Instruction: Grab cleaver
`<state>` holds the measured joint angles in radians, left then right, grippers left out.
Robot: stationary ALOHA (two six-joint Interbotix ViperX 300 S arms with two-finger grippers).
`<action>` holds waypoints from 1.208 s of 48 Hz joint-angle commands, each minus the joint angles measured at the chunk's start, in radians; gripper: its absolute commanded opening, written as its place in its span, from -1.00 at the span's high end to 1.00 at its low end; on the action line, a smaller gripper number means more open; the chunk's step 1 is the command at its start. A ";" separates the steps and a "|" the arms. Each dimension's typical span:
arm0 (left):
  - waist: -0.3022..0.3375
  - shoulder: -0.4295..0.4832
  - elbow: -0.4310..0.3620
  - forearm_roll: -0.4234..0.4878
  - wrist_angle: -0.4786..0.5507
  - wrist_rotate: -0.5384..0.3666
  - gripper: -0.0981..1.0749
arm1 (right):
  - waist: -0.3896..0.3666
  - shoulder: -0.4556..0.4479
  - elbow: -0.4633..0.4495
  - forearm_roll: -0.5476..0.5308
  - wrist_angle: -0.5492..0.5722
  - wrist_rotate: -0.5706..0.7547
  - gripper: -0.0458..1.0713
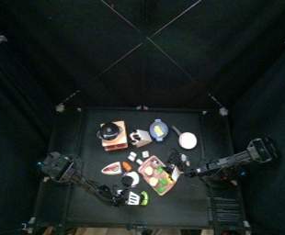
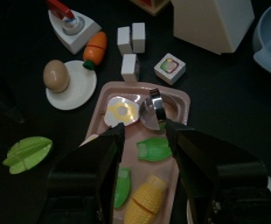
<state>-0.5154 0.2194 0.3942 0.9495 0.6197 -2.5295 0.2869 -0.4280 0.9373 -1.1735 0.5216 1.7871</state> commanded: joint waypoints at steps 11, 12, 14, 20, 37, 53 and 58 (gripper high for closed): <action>0.040 -0.233 0.141 0.207 -0.002 0.021 -0.87 | -0.032 -0.005 -0.046 -0.061 0.000 0.009 -0.51; 0.044 -0.249 0.152 0.224 -0.002 0.028 -0.87 | -0.037 -0.005 -0.049 -0.067 0.000 0.011 -0.51; 0.057 -0.279 0.170 0.259 -0.005 0.041 -0.87 | -0.052 0.002 -0.060 -0.083 0.000 0.012 -0.51; 0.104 -0.387 0.222 0.364 -0.017 0.109 -0.87 | -0.095 0.031 -0.092 -0.101 0.000 0.012 -0.50; 0.370 -0.647 0.327 0.439 -0.233 0.383 -0.86 | -0.221 0.130 -0.178 -0.123 -0.014 0.012 -0.49; 0.715 -0.695 0.318 0.445 -0.580 0.655 -0.86 | -0.379 0.172 -0.221 -0.124 -0.149 0.011 -0.49; 0.805 -0.692 0.311 0.476 -0.646 0.719 -0.86 | -0.426 0.186 -0.221 -0.124 -0.201 0.012 -0.49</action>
<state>0.2240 -0.4740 0.7363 1.4005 0.0199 -1.8408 -0.1028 -0.2378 0.7394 -1.2947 0.3590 1.7978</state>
